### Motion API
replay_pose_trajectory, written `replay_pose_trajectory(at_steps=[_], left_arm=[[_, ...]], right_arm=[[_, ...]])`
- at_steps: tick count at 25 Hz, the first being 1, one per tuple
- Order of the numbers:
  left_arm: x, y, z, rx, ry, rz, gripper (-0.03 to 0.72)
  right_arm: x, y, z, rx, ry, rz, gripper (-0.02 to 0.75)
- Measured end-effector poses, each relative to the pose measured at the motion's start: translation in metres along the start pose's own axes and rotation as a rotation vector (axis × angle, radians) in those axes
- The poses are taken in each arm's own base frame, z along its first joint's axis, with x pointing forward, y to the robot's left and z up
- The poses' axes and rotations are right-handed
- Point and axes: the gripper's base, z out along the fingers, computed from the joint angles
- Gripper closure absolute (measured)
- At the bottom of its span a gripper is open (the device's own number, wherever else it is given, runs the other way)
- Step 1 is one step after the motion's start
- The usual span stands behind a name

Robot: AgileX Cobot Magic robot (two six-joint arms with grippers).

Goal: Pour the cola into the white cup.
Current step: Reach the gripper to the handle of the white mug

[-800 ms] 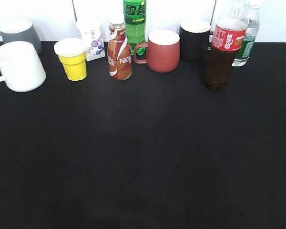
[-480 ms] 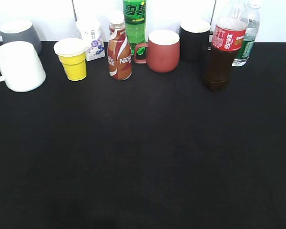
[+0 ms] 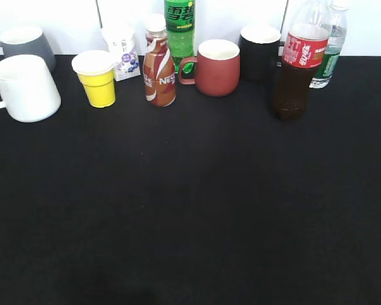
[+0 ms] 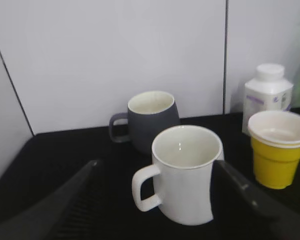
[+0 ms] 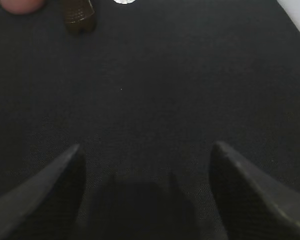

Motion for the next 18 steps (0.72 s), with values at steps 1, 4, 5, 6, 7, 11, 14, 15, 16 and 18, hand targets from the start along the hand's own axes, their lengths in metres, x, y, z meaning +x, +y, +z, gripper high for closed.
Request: replay_pose_trajectory(at_steps=[1,4,5,6,7,11,14,15,16,18], left_arm=[[0.011,-0.001,0.012,0.000,0.012,0.001,0.185],[0.047,0.001,0.038,-0.040,0.066,-0.033,0.185],[0.057,0.003,0.044,-0.061,0.082,-0.042,0.185],[0.068,0.005,0.050,-0.074,0.110,-0.044,0.185],[0.076,0.009,0.058,-0.091,0.128,-0.046,0.185],[0.083,0.021,0.100,-0.131,0.103,-0.052,0.188],[0.091,0.022,0.123,-0.130,0.108,-0.051,0.204],[0.093,0.022,0.134,-0.130,0.102,-0.051,0.230],[0.094,0.023,0.145,-0.130,0.096,-0.052,0.273],[0.092,0.024,0.173,-0.124,0.077,-0.050,0.407]], right_arm=[[0.000,0.000,0.000,0.000,0.000,0.000,0.152],[0.000,0.000,0.000,0.000,0.000,0.000,0.152],[0.000,0.000,0.000,0.000,0.000,0.000,0.152],[0.000,0.000,0.000,0.000,0.000,0.000,0.152],[0.000,0.000,0.000,0.000,0.000,0.000,0.152],[0.000,0.000,0.000,0.000,0.000,0.000,0.152],[0.000,0.000,0.000,0.000,0.000,0.000,0.152],[0.000,0.000,0.000,0.000,0.000,0.000,0.152],[0.000,0.000,0.000,0.000,0.000,0.000,0.152],[0.000,0.000,0.000,0.000,0.000,0.000,0.152]])
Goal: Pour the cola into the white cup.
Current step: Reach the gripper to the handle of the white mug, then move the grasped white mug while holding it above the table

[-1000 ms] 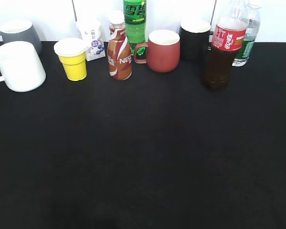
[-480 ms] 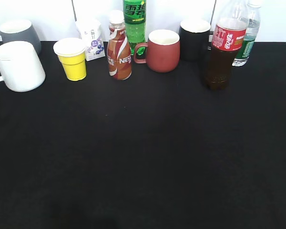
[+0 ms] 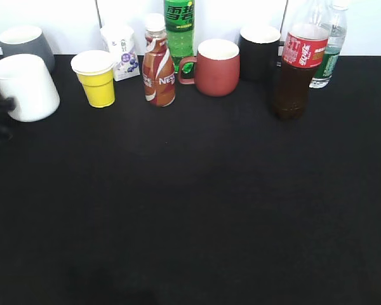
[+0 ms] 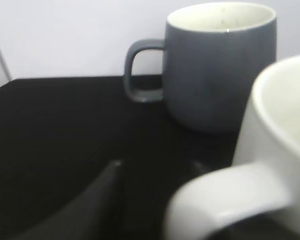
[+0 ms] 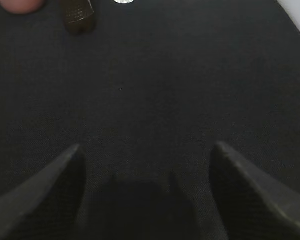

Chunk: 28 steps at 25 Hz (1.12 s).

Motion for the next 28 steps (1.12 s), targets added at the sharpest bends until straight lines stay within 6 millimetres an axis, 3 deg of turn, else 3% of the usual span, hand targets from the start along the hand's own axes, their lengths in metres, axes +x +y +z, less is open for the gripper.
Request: replay_pose_trajectory(at_steps=[2,3,9,12,15,16,18,20,21,23,28], left_arm=[[-0.002,-0.001,0.006,0.008,-0.004,0.005,0.530],[-0.003,-0.001,0.006,0.012,-0.006,0.008,0.633],[-0.009,-0.002,0.001,0.021,-0.022,0.022,0.642],[-0.014,0.000,-0.030,0.023,-0.047,0.028,0.644],[-0.016,-0.009,-0.079,0.070,-0.033,0.031,0.645],[-0.018,-0.013,-0.085,0.084,-0.039,0.034,0.645],[-0.019,-0.035,-0.115,0.176,-0.039,0.051,0.645],[-0.017,-0.053,-0.129,0.254,-0.036,0.068,0.645],[-0.013,-0.074,-0.139,0.341,-0.032,0.088,0.646],[-0.012,-0.095,-0.149,0.430,-0.035,0.108,0.646],[-0.014,-0.110,-0.156,0.491,-0.075,0.112,0.646]], right_arm=[[0.000,0.000,0.000,0.000,0.000,0.000,0.152],[0.000,0.000,0.000,0.000,0.000,0.000,0.152],[0.000,0.000,0.000,0.000,0.000,0.000,0.152],[0.000,0.000,0.000,0.000,0.000,0.000,0.152],[-0.003,0.001,-0.001,-0.011,-0.024,0.006,0.152],[-0.011,0.001,-0.004,-0.015,-0.104,0.006,0.152],[-0.037,0.003,0.000,-0.025,-0.296,0.007,0.152],[-0.053,0.004,0.031,-0.029,-0.369,0.007,0.152],[-0.055,0.004,0.055,-0.030,-0.383,0.008,0.152],[-0.057,0.005,0.098,-0.035,-0.475,0.008,0.152],[-0.032,0.007,0.203,-0.060,-0.423,0.002,0.152]])
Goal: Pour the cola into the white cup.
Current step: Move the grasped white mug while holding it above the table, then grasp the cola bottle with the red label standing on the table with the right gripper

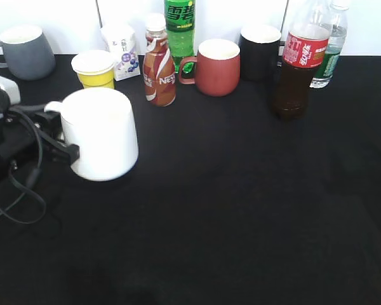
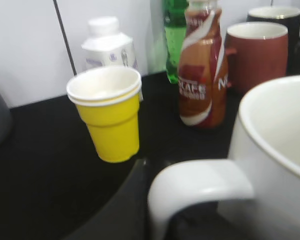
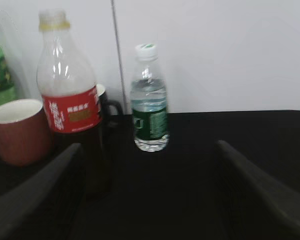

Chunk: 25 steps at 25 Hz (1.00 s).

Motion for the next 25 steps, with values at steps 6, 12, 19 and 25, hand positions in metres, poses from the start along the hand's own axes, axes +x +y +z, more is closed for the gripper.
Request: replay_pose_trajectory(at_steps=[6,12,19,25], left_arm=[[-0.002,-0.008,0.000,0.083,-0.019,0.050,0.647],[-0.002,-0.009,0.000,0.096,-0.021,0.055,0.648],[-0.004,-0.009,-0.001,0.100,-0.043,0.027,0.648],[-0.004,-0.010,-0.001,0.107,-0.046,0.028,0.648]], right_arm=[[0.073,0.050,0.063,-0.143,0.118,0.070,0.152],[0.087,0.072,0.115,-0.121,0.066,0.074,0.150],[0.115,0.075,0.158,-0.033,0.061,0.030,0.150],[0.120,0.083,0.195,-0.022,-0.007,0.049,0.150]])
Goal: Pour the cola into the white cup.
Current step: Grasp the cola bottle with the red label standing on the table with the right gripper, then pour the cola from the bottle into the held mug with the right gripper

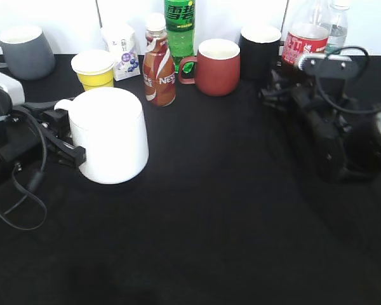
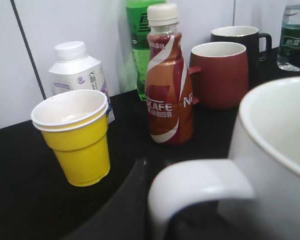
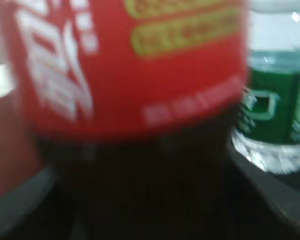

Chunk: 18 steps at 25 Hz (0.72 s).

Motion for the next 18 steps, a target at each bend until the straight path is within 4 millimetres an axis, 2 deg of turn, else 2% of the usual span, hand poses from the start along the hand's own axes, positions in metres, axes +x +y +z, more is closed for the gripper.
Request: replay_pose_trajectory(at_steps=[2,5,13,14,18], left_arm=[[0.000,0.000,0.000,0.002,-0.002,0.001,0.648],[0.000,0.000,0.000,0.002,-0.002,0.001,0.648],[0.000,0.000,0.000,0.002,-0.003,0.001,0.648],[0.000,0.000,0.000,0.002,-0.003,0.001,0.648],[-0.002,0.000,0.000,0.003,-0.020,0.002,0.648]], right_arm=[[0.000,0.000,0.002,0.000,-0.004,0.001,0.178],[0.000,0.001,0.002,0.001,-0.007,-0.005,0.347],[-0.003,0.002,0.001,-0.013,-0.002,-0.008,0.354],[-0.007,0.003,-0.002,-0.033,0.016,-0.014,0.354],[-0.053,0.017,-0.016,-0.174,-0.071,-0.053,0.354]])
